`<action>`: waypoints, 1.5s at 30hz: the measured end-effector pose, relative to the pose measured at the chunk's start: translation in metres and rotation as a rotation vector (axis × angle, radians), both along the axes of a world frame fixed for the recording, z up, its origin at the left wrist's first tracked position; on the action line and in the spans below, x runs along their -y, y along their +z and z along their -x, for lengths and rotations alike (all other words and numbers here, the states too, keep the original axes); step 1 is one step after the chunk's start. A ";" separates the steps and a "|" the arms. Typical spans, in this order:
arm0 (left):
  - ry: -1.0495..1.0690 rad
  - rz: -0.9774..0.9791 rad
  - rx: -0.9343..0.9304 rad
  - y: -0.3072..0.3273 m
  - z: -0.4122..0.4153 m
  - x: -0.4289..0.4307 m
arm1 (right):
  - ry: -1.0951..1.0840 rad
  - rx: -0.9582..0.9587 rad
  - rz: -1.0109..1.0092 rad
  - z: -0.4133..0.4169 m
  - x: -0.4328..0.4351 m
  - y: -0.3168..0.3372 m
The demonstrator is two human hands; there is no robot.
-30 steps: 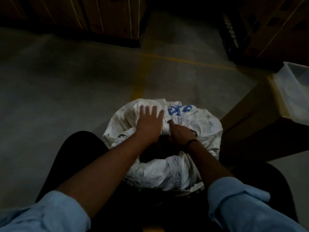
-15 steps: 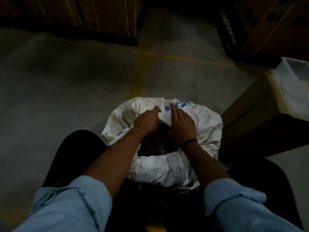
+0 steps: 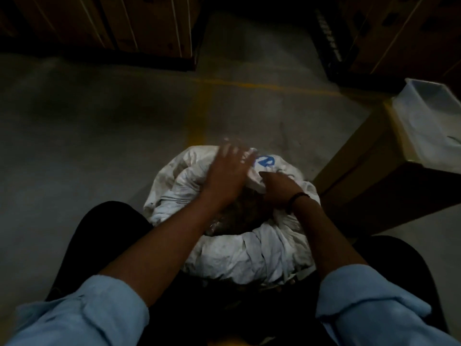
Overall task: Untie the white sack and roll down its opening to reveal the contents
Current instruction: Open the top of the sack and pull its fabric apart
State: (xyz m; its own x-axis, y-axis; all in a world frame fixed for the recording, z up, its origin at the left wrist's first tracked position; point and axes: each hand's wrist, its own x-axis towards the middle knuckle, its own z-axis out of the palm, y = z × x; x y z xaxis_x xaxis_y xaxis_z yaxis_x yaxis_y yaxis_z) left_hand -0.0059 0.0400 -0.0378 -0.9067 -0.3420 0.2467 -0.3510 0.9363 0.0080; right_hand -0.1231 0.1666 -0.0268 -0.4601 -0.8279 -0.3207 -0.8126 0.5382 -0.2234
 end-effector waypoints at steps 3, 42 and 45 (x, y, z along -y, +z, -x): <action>-0.126 -0.029 0.136 0.002 0.013 -0.023 | 0.042 0.044 0.008 0.005 0.002 0.018; -0.019 -0.773 0.612 0.043 0.084 0.028 | -0.262 -0.368 0.355 -0.027 -0.076 -0.049; -0.093 -0.389 0.510 0.028 0.093 0.014 | -0.286 -0.305 0.317 -0.027 -0.083 -0.051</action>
